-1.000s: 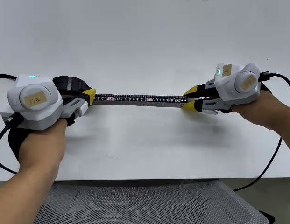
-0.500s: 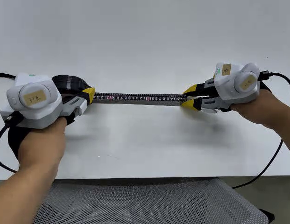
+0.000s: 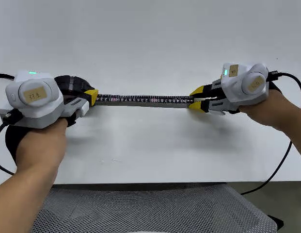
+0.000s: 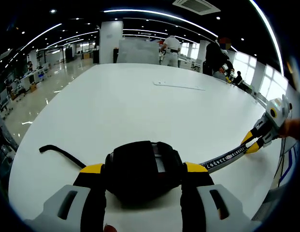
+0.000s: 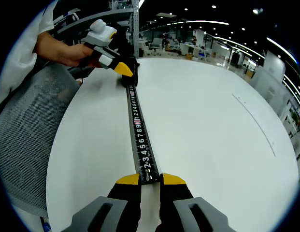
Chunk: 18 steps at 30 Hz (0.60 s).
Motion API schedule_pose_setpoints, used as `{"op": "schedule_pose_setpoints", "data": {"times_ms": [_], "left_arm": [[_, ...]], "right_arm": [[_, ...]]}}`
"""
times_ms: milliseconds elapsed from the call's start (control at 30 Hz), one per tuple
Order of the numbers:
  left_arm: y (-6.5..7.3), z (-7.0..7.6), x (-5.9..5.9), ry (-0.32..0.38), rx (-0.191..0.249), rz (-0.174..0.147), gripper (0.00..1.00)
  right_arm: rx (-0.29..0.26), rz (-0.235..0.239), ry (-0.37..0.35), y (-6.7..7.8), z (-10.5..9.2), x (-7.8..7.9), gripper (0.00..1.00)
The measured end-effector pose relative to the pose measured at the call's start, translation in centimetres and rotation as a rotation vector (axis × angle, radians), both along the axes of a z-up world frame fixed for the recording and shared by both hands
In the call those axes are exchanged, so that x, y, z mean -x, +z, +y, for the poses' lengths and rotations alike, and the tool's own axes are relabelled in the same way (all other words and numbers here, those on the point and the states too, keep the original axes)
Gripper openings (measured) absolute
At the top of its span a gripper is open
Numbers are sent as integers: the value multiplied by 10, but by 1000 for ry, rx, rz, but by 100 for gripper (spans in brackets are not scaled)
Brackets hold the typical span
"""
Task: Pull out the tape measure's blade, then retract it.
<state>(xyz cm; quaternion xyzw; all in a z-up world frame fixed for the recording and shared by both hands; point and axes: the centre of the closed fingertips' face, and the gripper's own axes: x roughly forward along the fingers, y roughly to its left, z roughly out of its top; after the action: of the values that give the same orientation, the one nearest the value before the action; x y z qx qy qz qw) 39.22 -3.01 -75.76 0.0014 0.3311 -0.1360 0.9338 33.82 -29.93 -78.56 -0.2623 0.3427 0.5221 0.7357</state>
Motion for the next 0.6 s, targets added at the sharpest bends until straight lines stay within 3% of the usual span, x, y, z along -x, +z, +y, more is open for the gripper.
{"op": "schedule_pose_setpoints", "data": {"times_ms": [600], "left_arm": [[0,1,0,3,23,3,57]], "right_arm": [[-23,-1,25,2,18,-1,10]]}}
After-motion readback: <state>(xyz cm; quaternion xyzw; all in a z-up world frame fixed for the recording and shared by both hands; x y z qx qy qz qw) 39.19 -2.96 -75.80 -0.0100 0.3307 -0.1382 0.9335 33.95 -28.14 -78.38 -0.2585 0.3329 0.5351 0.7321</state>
